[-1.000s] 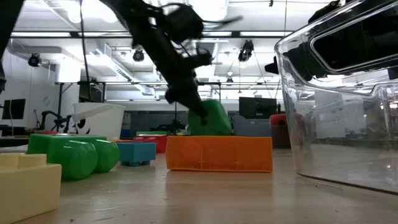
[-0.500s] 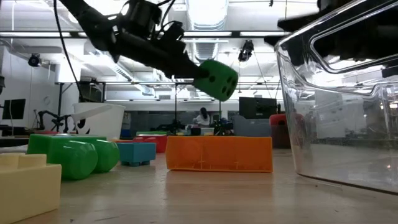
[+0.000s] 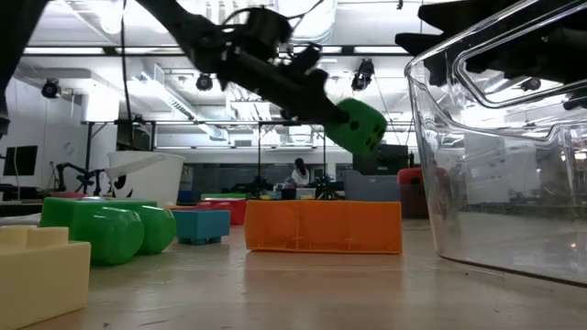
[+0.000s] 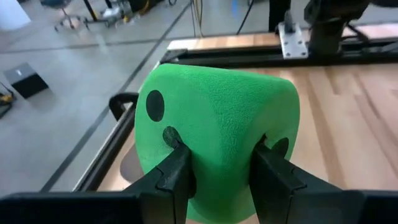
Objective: Pick & Place Toys
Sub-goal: Put the green die into the gray bin, then put the orange game piece into the transparent bin
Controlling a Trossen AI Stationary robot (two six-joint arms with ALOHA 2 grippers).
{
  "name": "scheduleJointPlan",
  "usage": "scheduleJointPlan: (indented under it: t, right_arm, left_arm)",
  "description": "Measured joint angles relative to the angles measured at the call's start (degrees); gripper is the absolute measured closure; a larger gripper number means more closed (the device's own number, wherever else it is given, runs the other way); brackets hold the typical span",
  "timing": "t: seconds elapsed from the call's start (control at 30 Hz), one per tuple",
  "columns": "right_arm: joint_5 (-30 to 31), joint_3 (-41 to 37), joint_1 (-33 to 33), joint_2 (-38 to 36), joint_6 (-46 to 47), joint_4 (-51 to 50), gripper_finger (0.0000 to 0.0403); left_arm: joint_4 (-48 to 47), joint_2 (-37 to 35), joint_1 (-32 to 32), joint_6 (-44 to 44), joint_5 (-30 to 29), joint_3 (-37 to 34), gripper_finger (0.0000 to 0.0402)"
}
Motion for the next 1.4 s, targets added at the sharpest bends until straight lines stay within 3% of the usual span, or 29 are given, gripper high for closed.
scheduleJointPlan:
  t: [0.3, 0.67, 0.9, 1.0, 1.3, 1.4]
  right_arm:
    - [-0.20, -0.39, 0.33, -0.10, 0.31, 0.09, 0.0094]
    - [-0.22, -0.48, 0.42, -0.07, 0.33, -0.15, 0.0094]
    - [-0.22, -0.48, 0.42, -0.07, 0.33, -0.17, 0.0094]
    - [-0.22, -0.48, 0.39, -0.07, 0.33, -0.17, 0.0094]
    - [-0.22, -0.48, 0.39, -0.07, 0.33, -0.41, 0.0094]
    - [-0.32, -0.52, 0.40, -0.07, 0.33, -0.41, 0.0094]
  left_arm:
    - [-6.86, 8.23, 1.42, -0.51, -1.91, 10.08, 0.0281]
    - [-7.46, 9.63, 1.36, 0.49, -1.71, 11.16, 0.0283]
    - [-7.32, 9.61, 1.33, 0.04, -3.52, 11.22, 0.0120]
    - [-7.27, 9.61, 1.36, -0.88, -4.39, 11.22, 0.0078]
    - [-5.60, 8.78, 1.29, -1.00, -4.36, 11.22, 0.0059]
    - [-3.64, 7.13, 1.25, -1.05, -1.83, 10.98, 0.0059]
